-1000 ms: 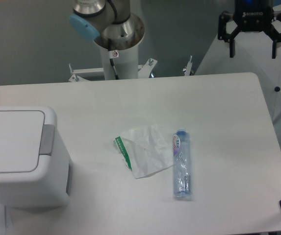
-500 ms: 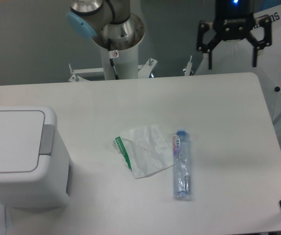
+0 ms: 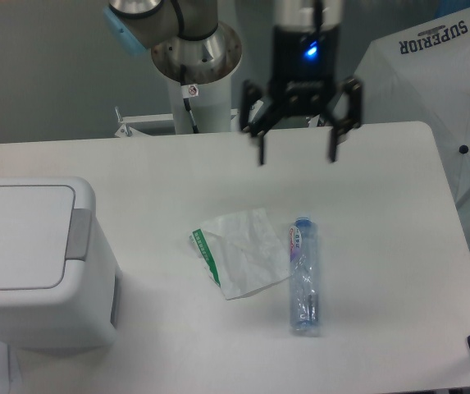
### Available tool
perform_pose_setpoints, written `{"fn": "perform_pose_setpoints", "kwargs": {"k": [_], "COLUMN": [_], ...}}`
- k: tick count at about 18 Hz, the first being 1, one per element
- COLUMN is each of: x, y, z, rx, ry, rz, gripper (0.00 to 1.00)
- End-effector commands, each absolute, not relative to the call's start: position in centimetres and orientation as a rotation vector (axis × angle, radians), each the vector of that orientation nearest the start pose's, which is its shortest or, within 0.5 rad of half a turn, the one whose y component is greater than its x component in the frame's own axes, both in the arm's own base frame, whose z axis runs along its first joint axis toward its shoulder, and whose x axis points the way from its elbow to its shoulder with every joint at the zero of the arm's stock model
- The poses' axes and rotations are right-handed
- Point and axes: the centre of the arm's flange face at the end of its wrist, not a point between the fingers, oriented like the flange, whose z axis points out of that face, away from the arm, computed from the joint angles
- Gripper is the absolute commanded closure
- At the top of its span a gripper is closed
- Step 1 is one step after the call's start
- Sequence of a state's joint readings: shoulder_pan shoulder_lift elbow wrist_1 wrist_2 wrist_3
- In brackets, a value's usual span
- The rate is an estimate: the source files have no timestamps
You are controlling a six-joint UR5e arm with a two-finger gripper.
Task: Open the trash can
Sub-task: 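Move the open gripper across the table toward the white trash bin lid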
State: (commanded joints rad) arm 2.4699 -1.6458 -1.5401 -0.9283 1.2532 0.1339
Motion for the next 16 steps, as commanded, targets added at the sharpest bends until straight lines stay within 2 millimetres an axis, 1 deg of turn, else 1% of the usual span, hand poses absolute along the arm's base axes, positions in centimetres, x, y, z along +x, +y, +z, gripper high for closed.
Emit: {"fn": "perform_pose_setpoints", "kwargs": {"k": [1, 3, 10, 11, 13, 15, 16], "x": [-33.2, -31.7, -27.6, -27.0, -26.3, -24.9, -24.4], "y": [48.4, 49.9, 53.5, 53.8, 53.9, 54.0, 54.1], "z": [54.4, 53.7, 51.5, 51.4, 50.2, 49.3, 49.0], "rx": [-2.325, -2.333, -2.34, -2.348, -2.366, -2.373, -2.369], "ry": [-0.829, -0.837, -0.879, -0.867, -0.867, -0.839, -0.829], "rz": [0.013, -0.026, -0.134, -0.14, -0.154, -0.158, -0.158], "gripper": [0.0, 0.0, 0.0, 0.0, 0.0, 0.0, 0.0]}}
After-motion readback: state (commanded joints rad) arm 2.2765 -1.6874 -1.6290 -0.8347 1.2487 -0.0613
